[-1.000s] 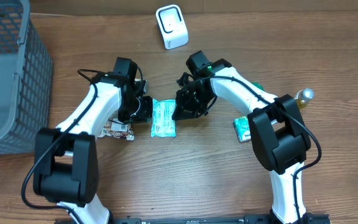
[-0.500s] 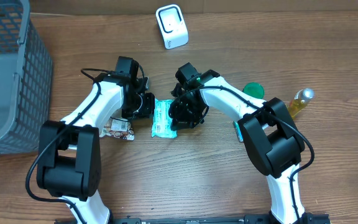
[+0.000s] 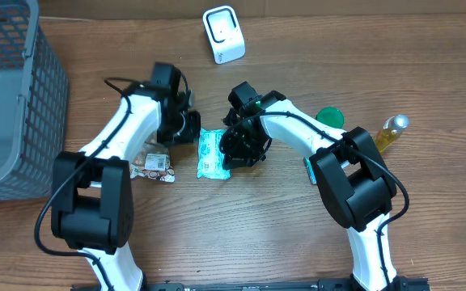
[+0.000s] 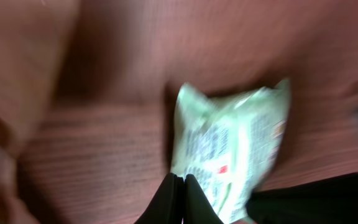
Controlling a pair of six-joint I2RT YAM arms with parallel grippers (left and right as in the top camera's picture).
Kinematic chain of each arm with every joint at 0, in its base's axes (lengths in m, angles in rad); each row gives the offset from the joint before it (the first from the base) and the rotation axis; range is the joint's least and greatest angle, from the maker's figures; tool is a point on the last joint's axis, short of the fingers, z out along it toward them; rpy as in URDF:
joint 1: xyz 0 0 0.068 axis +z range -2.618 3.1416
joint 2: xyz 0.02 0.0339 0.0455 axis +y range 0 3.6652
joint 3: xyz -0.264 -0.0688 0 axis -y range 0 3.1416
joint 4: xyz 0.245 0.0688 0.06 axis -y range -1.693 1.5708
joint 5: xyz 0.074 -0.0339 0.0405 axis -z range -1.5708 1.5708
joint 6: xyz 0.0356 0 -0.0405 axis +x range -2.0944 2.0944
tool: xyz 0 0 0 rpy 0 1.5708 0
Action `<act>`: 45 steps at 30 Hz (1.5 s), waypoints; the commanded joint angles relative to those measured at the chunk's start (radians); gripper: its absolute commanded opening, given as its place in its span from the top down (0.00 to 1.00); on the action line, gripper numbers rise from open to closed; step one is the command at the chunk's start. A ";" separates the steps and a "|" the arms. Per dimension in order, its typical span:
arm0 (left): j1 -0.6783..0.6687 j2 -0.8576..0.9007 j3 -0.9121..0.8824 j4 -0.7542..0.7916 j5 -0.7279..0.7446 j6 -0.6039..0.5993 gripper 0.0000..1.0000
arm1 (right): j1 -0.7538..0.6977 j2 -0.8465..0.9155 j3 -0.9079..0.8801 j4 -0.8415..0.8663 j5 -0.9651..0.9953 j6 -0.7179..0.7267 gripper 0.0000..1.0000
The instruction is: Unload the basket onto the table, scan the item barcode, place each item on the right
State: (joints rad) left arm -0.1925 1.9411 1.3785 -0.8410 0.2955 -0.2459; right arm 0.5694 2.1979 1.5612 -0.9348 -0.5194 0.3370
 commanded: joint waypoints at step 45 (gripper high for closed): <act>-0.031 0.017 -0.155 -0.032 0.128 0.073 0.96 | -0.158 0.109 0.095 0.072 -0.227 -0.084 0.56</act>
State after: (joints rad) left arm -0.2195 1.9472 1.2522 -0.8959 0.3882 -0.2016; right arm 0.4076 2.2837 1.6791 -0.8738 -0.7017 0.2722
